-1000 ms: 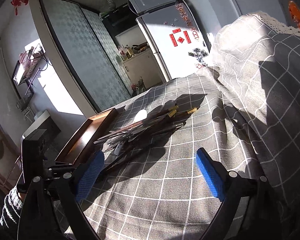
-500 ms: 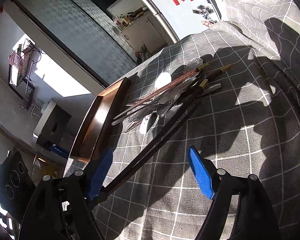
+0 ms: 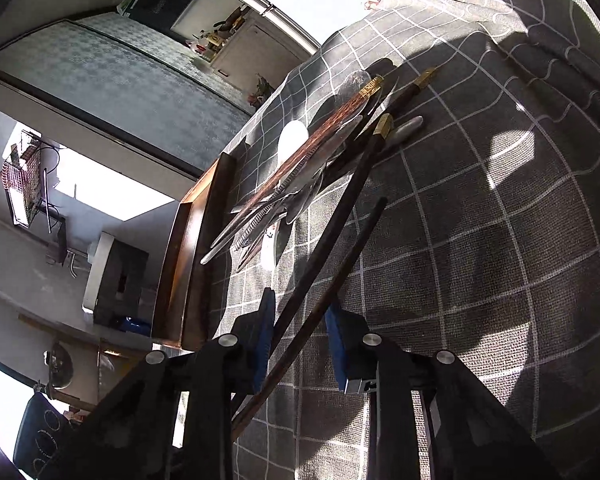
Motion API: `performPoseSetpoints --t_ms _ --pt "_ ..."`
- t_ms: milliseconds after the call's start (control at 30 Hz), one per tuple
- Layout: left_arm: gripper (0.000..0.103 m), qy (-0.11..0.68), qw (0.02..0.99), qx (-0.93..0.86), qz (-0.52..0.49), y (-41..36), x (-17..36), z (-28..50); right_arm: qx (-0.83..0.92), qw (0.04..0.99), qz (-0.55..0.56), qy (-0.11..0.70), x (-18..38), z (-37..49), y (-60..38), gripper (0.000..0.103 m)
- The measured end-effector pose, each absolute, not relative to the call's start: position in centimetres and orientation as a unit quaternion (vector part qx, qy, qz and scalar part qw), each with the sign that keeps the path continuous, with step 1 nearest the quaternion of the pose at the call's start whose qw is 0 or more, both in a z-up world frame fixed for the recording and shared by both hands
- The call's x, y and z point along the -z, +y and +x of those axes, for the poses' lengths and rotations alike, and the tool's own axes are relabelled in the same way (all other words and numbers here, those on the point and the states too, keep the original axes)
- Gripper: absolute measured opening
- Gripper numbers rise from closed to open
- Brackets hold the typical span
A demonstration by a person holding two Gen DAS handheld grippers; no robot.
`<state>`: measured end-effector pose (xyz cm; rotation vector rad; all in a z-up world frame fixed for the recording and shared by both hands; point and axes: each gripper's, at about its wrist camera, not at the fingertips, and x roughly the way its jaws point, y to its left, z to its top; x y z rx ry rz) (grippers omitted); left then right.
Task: Organize utensils
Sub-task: 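Grasp two chopsticks with the right gripper while the left gripper lifts its chopstick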
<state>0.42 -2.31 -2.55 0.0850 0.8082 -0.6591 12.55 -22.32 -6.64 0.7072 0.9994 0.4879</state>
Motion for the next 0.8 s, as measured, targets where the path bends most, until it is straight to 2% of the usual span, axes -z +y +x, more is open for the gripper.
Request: performPoseSetpoints --t_ms 100,467,800 --pt "0.007 0.387 0.864 0.318 0.044 -2.5 3.0 0.0 -0.23 0.79 0.327 0.464 6.7 12.3 -22.1 0.015" --pt "0.007 0.366 0.871 0.322 0.057 -1.6 1.6 -1.7 -0.239 0.814 0.303 0.435 3.7 10.8 -20.9 0.015" --pt "0.007 0.368 0.894 0.25 0.057 3.7 0.9 -0.1 -0.269 0.816 0.224 0.46 2.0 15.3 -11.2 0.014"
